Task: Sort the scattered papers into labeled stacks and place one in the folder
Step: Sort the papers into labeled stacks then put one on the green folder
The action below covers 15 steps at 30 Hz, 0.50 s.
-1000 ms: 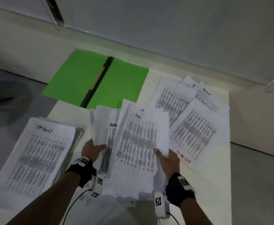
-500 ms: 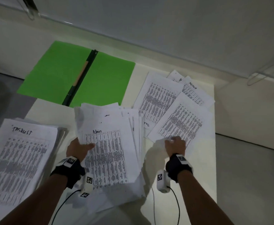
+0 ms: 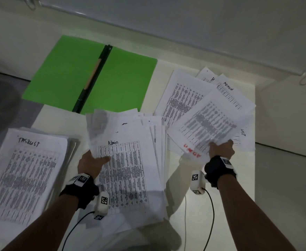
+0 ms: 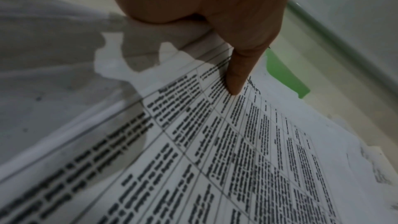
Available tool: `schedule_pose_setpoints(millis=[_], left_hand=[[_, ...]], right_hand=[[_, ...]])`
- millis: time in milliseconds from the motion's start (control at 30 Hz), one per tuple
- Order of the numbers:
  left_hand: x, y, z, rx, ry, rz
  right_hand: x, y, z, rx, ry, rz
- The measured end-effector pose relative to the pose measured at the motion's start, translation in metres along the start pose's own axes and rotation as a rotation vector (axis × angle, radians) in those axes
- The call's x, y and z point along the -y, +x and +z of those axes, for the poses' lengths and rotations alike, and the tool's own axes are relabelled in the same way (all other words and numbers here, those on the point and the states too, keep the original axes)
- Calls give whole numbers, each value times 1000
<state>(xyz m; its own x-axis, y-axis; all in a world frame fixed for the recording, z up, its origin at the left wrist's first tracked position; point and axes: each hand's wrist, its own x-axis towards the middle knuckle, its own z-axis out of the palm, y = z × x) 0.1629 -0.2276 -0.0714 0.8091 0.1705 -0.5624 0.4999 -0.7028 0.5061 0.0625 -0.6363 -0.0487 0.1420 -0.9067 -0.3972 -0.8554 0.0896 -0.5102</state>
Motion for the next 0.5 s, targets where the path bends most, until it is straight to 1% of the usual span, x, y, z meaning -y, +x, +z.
schedule_pose_setpoints(millis=[100,200,300,433,500], left_hand=[[-3,-3,-1,-7,11,-5],[-6,-4,-2,0,-1,9],[-4,-3,-3,10,-16,27],[-3,-3,-3,12,-30,38],[-3,-2,-3,11,-30,42]], right_hand=[[20,-9,9,62,-83,-65],[33,-9,20,154,-257,-132],[46,-13,28,188,-405,-145],[60,-16,38,280,-377,-133],[65,-17,42,263,-377,-123]])
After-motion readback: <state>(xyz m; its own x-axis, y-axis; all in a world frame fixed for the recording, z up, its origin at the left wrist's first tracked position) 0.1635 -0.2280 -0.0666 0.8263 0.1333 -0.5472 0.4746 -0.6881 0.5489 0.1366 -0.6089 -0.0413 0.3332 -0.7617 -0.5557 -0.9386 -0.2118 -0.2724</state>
